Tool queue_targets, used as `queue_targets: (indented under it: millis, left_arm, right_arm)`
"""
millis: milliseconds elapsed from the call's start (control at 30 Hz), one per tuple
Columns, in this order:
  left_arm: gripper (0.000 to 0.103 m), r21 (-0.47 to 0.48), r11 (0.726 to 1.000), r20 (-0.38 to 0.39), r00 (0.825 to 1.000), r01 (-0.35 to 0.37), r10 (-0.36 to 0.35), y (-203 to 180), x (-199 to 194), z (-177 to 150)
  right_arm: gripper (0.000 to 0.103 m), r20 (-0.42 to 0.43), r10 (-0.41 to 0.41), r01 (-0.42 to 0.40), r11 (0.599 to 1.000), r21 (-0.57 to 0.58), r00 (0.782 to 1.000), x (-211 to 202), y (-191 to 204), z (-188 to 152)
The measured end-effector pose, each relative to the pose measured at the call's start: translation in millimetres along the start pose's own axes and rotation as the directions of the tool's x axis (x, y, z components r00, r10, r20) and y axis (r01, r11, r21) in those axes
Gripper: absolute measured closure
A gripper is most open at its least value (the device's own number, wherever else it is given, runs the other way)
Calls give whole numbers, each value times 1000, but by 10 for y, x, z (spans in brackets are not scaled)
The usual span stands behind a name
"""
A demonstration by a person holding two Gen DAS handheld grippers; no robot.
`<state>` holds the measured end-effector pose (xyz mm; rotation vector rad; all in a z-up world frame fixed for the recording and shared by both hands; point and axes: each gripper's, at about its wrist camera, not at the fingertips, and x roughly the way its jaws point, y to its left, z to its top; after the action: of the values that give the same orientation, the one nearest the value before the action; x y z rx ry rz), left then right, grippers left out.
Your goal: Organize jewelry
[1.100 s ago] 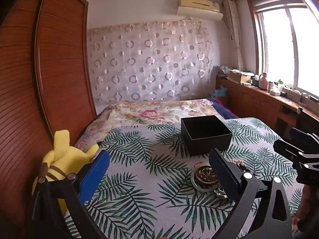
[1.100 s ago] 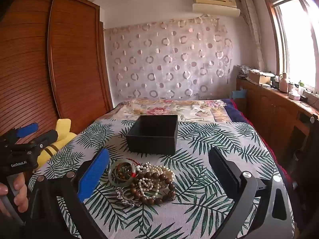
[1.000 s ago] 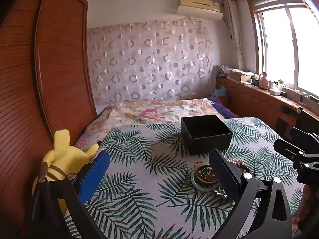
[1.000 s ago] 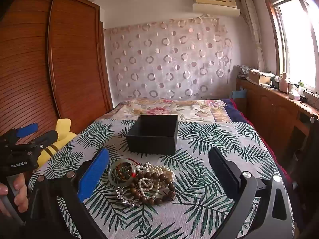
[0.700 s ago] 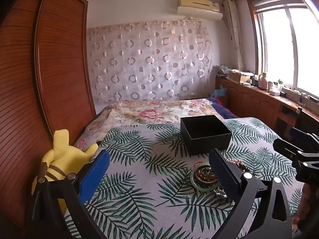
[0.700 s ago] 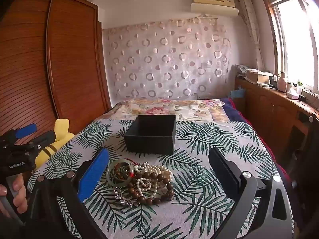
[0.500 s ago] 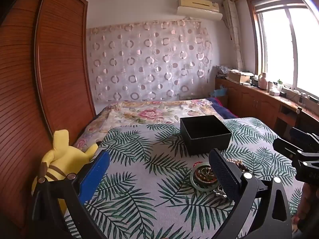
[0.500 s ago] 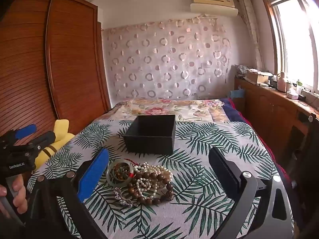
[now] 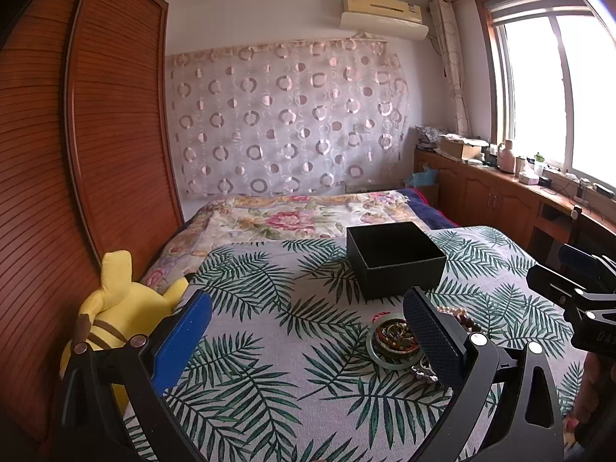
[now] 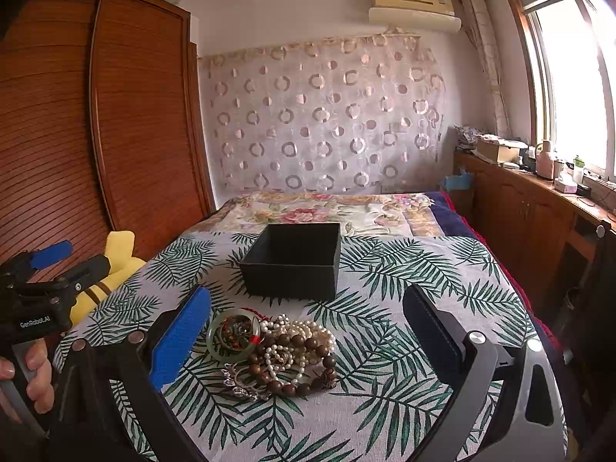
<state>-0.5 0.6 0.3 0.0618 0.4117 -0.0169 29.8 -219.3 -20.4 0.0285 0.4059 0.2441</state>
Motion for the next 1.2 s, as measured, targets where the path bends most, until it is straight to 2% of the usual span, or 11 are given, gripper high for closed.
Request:
queue_targets:
  millis: [1200]
  left_arm:
    - [7,3,1000,4,1000,-2,2,-80,12,-2]
  right_arm:
    - [2,3,-1,1,1000,1,1000,-8,6,1]
